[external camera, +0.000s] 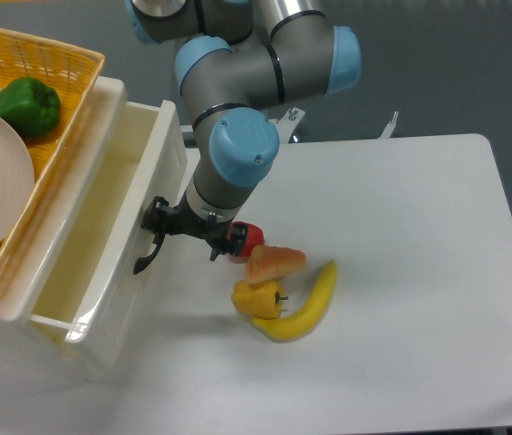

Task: Slide the top white drawer open
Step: 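Pull the handle outward, sliding the upper drawer out of the cabinet, then keep pulling the drawer out along its runners to full extension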

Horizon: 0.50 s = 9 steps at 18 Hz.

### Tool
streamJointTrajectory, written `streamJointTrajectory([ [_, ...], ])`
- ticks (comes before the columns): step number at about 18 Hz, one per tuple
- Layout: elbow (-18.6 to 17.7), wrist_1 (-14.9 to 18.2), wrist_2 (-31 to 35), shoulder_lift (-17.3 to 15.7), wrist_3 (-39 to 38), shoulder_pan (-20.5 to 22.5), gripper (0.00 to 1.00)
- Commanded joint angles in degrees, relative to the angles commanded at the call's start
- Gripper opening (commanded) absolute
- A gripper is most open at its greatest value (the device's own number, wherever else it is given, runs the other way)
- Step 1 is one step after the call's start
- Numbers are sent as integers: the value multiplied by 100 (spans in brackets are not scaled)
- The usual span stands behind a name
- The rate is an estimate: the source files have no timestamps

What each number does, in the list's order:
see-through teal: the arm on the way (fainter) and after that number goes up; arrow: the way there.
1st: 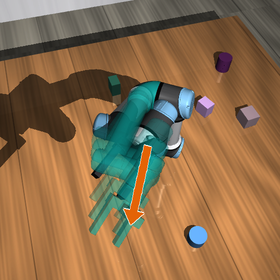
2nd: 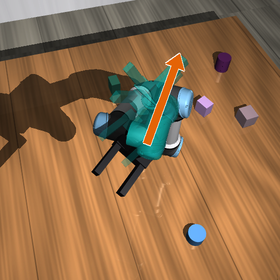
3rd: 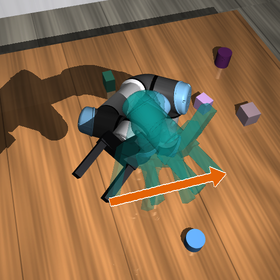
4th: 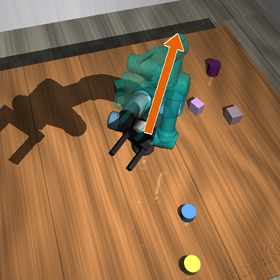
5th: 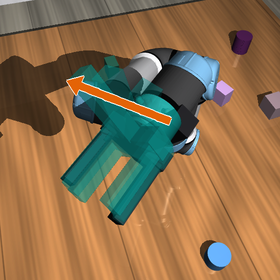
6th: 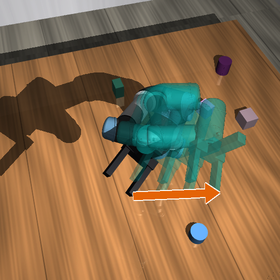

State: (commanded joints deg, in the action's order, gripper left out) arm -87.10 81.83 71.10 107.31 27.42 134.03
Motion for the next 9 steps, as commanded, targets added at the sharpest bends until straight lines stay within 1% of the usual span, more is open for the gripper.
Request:
streamJointTrajectory([
  [5, 26, 0, 9, 26, 9, 96, 100],
  [9, 26, 26, 88, 44, 264, 149, 100],
])
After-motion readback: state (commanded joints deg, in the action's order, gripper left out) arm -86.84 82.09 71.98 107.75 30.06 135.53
